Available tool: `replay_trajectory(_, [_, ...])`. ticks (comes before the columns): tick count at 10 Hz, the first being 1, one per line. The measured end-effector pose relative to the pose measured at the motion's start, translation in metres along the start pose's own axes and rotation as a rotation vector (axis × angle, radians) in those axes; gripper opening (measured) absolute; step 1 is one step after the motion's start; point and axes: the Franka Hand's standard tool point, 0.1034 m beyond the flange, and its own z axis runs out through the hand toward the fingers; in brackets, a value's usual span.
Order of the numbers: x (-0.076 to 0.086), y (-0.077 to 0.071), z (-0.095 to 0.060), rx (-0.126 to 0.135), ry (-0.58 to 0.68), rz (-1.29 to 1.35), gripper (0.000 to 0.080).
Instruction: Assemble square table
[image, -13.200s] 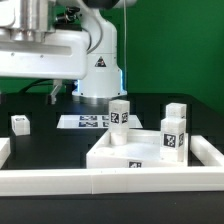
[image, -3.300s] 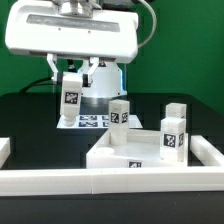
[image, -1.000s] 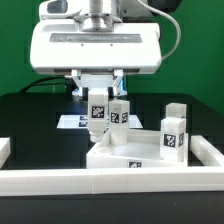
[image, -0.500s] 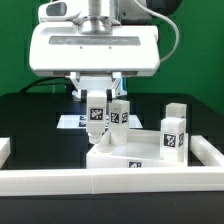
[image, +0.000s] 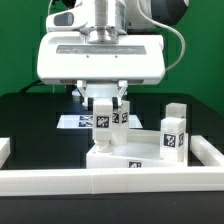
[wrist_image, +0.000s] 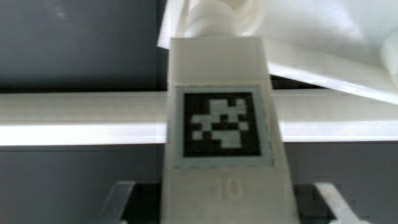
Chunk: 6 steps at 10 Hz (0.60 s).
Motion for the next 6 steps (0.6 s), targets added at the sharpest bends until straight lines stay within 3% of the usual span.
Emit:
replay_trajectory(2, [0.0009, 0.0003, -0.0012, -0.014, 0.022, 0.004, 0.0292])
replay_trajectory(6, [-0.0011, -0.0007, 0.0004, -0.013, 0.018, 0.007, 0.0292])
